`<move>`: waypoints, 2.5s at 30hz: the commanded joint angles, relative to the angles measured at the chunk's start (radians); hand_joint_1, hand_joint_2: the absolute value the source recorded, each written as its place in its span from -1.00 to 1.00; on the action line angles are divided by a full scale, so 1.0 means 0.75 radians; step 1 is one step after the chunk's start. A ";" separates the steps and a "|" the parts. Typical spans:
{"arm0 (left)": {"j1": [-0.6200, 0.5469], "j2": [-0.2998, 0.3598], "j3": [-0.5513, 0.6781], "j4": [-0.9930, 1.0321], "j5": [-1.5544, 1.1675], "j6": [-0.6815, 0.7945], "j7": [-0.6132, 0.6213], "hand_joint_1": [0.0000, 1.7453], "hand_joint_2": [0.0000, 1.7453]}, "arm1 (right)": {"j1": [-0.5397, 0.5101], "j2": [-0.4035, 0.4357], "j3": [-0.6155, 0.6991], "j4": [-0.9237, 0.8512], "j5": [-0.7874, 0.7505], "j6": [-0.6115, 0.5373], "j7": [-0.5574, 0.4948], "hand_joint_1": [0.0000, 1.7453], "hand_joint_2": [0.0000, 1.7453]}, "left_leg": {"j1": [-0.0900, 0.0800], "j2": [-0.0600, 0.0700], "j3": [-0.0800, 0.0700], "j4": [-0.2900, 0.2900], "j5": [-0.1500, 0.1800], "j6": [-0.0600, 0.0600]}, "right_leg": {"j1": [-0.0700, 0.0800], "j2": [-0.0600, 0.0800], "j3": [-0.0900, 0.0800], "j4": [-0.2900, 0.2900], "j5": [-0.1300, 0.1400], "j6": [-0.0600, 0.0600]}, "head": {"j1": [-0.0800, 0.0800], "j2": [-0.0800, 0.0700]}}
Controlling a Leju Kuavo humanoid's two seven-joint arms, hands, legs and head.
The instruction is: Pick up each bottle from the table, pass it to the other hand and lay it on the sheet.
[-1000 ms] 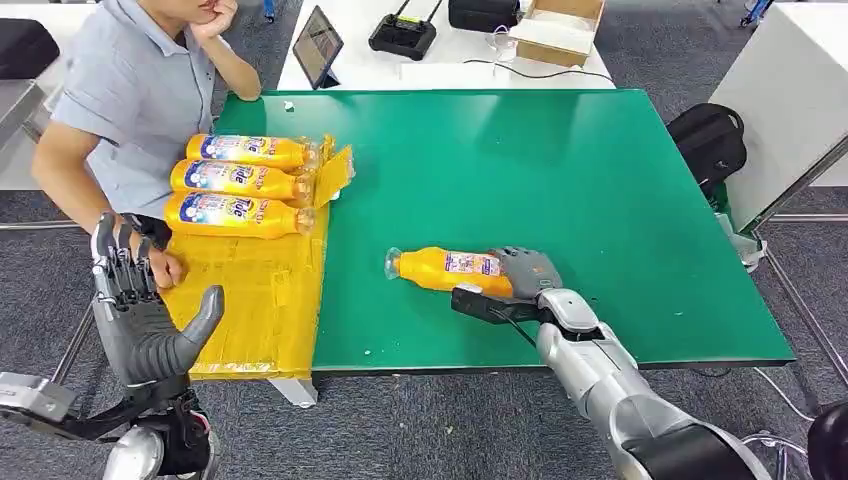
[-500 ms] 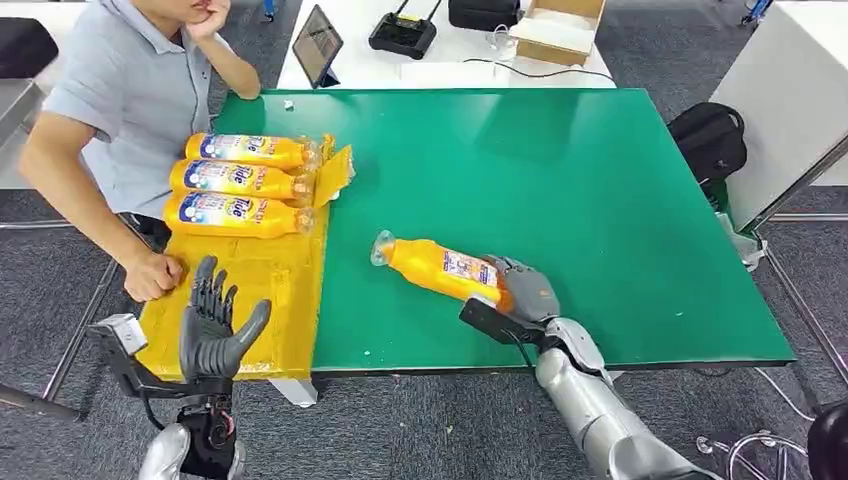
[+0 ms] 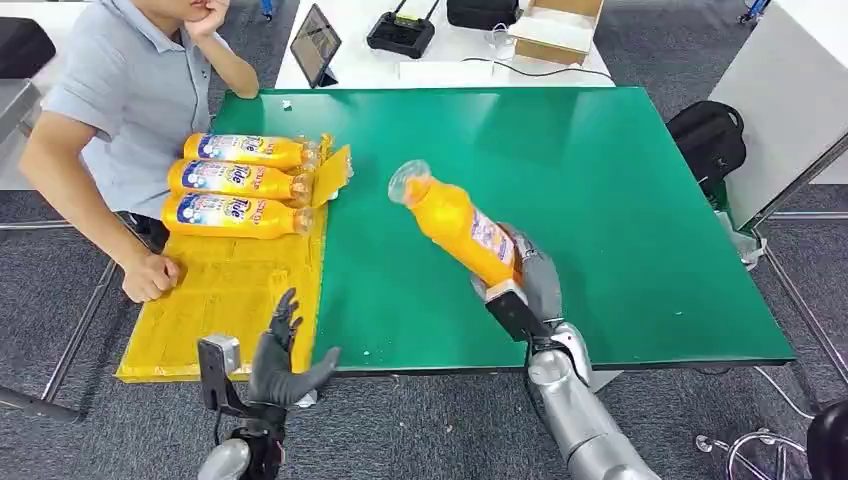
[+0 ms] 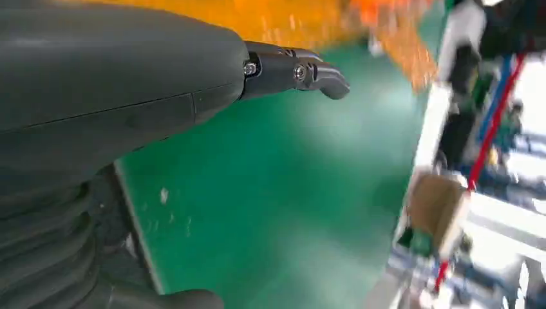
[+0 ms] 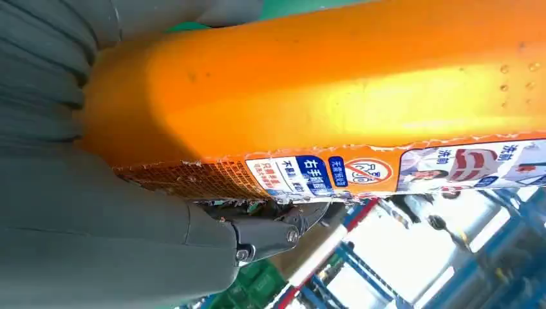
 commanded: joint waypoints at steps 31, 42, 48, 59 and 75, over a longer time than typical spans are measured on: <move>-0.042 0.049 -0.309 -0.181 0.017 -0.096 0.055 -1.00 1.00 | 0.145 0.162 0.471 -0.062 -0.199 0.185 -0.026 1.00 1.00 | 0.000 -0.004 0.004 -0.002 -0.001 0.002 | 0.001 -0.005 0.006 -0.002 -0.003 -0.003 | 0.001 0.000; -0.118 0.046 -0.386 -0.144 0.093 -0.094 0.063 -1.00 1.00 | 0.129 0.148 0.413 -0.074 -0.209 0.222 -0.027 1.00 1.00 | 0.000 -0.003 0.001 -0.001 0.000 0.001 | 0.000 -0.005 0.001 -0.001 -0.002 -0.002 | 0.000 0.000; -0.117 0.059 -0.385 -0.172 0.114 -0.094 0.049 -1.00 1.00 | 0.104 0.156 0.429 -0.005 -0.187 0.224 -0.039 1.00 1.00 | 0.000 -0.001 0.003 -0.001 -0.001 0.002 | 0.001 -0.003 0.003 -0.001 -0.002 -0.003 | 0.000 0.000; -0.131 0.021 -0.317 -0.125 0.273 -0.118 0.113 -1.00 1.00 | 0.122 0.167 0.499 0.007 -0.137 0.232 -0.048 1.00 1.00 | 0.001 -0.001 0.003 -0.001 -0.002 0.001 | 0.001 -0.002 0.003 -0.002 -0.002 -0.003 | 0.000 0.000; -0.157 0.005 -0.258 -0.069 0.314 0.003 0.111 1.00 1.00 | 0.133 0.162 0.694 0.062 -0.072 0.323 -0.057 1.00 1.00 | 0.001 0.000 0.005 -0.002 -0.002 0.001 | 0.002 -0.002 0.005 -0.002 -0.003 -0.004 | 0.000 0.000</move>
